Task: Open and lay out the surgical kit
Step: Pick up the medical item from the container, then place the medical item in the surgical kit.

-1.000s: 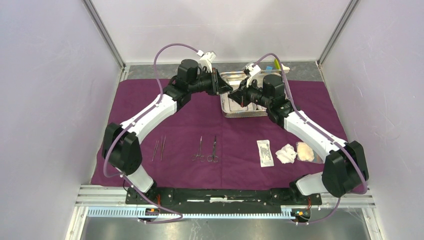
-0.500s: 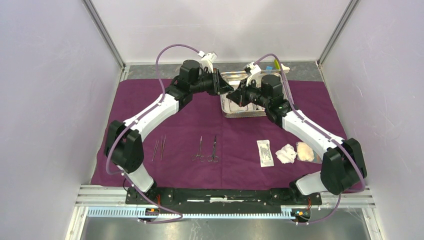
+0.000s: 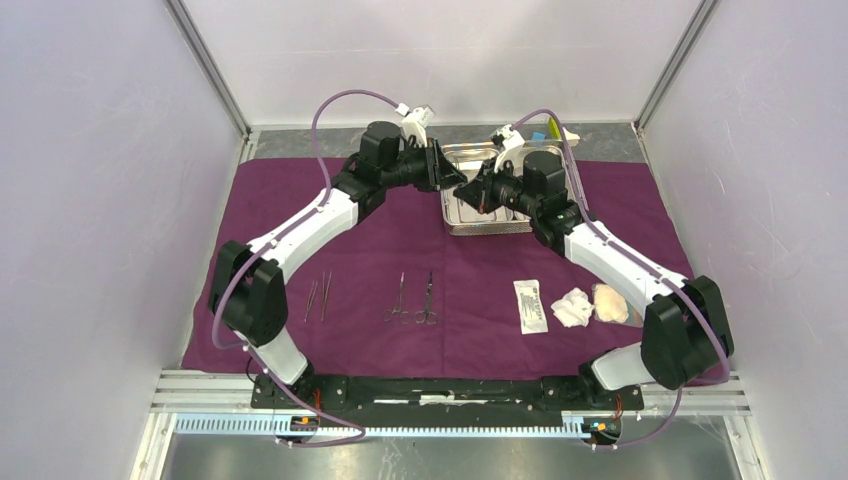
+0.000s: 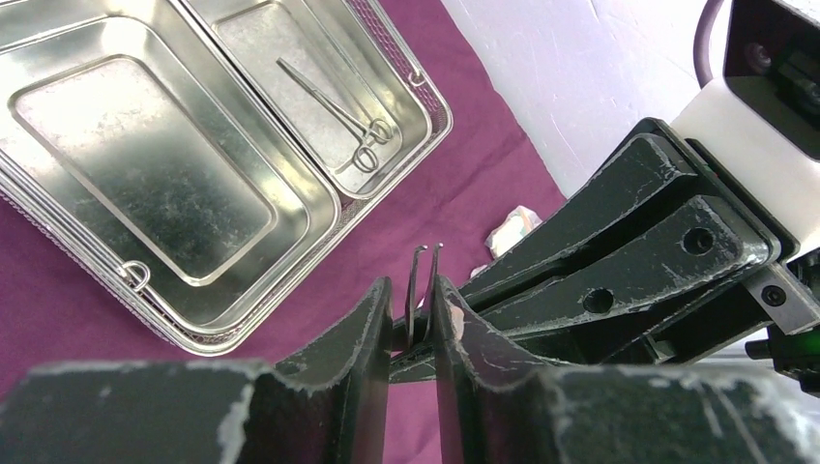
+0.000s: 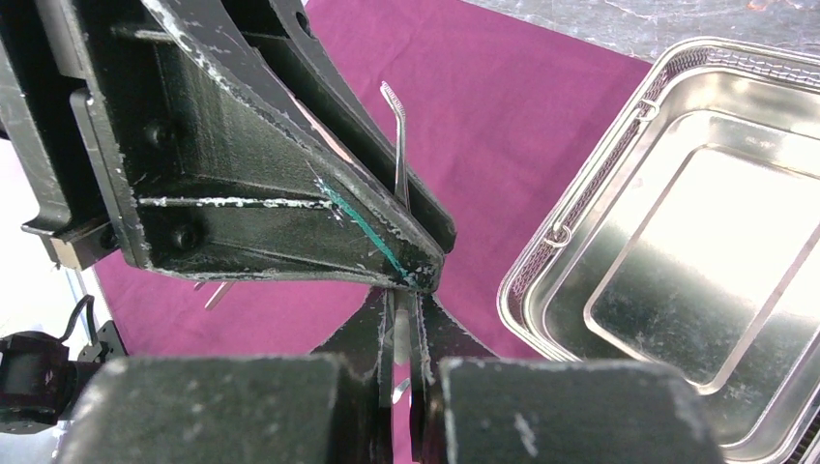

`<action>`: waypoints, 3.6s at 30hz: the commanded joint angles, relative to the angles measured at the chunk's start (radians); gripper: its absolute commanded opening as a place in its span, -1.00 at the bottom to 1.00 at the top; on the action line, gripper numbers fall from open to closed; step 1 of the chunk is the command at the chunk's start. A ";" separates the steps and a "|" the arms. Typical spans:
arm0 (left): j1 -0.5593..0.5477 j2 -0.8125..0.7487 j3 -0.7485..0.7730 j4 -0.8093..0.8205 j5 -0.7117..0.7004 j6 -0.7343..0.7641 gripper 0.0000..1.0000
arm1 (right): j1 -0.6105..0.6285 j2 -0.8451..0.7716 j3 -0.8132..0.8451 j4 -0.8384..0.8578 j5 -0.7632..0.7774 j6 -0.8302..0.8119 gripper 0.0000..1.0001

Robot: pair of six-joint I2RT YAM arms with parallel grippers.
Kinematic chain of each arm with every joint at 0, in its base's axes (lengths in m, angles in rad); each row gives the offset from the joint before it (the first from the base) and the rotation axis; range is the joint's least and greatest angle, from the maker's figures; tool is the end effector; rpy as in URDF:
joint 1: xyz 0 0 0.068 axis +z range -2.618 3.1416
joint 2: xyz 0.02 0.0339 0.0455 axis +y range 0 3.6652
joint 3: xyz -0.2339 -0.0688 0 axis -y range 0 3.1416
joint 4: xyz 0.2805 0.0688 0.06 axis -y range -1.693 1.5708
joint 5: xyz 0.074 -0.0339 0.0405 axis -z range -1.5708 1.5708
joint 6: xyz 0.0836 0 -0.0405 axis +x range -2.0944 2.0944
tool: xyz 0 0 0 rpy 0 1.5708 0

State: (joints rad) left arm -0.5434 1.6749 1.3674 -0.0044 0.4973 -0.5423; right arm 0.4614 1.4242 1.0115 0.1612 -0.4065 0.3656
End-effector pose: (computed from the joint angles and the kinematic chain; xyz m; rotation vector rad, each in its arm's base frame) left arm 0.3818 -0.2772 0.2732 0.3700 1.9950 -1.1844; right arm 0.3550 0.2134 0.2498 -0.3909 1.8670 0.9425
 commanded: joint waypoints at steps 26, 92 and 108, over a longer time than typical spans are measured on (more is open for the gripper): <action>-0.014 0.020 0.017 0.066 0.044 -0.041 -0.55 | -0.026 0.005 -0.012 0.056 -0.001 0.037 -0.99; 0.814 -0.057 -0.387 -0.983 -0.321 1.017 -0.80 | -0.254 -0.166 -0.202 -0.134 -0.227 -0.433 0.25; 0.826 -0.021 -0.333 -0.911 -0.262 0.922 -0.79 | -0.268 -0.181 -0.206 -0.135 -0.229 -0.429 0.25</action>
State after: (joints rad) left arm 0.2783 1.6554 1.0016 -0.9459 0.1951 0.4263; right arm 0.2020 1.2705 0.7887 0.0196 -0.6216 -0.0719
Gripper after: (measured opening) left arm 0.135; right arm 0.628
